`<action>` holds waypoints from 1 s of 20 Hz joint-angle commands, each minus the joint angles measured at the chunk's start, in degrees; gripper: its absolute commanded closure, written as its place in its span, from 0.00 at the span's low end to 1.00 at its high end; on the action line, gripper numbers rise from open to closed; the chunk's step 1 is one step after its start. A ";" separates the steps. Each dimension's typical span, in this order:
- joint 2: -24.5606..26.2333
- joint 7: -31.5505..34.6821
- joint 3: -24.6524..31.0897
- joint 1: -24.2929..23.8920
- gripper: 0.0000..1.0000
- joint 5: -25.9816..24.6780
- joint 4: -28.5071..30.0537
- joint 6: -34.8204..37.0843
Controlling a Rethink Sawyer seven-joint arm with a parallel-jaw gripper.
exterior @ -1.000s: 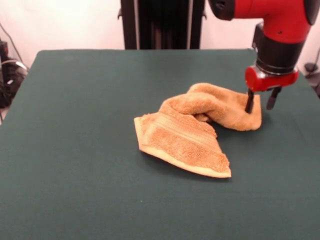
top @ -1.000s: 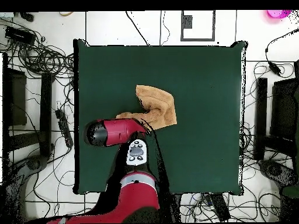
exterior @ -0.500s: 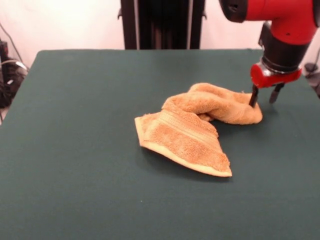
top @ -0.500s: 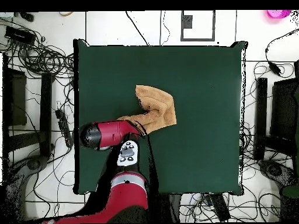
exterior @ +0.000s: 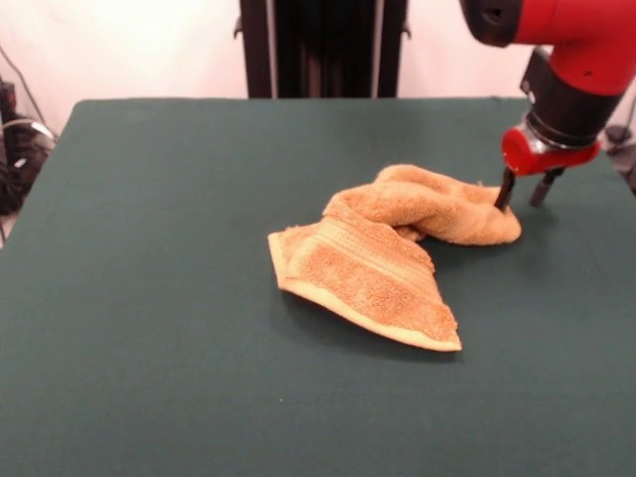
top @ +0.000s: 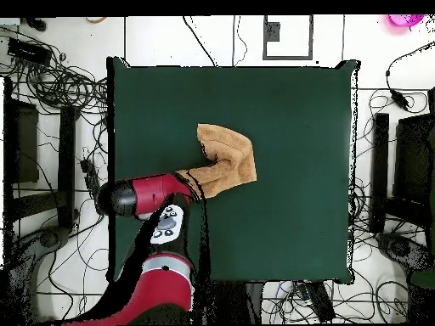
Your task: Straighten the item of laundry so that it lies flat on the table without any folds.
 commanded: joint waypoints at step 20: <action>2.09 16.19 -10.51 10.72 0.00 1.46 -2.52 4.69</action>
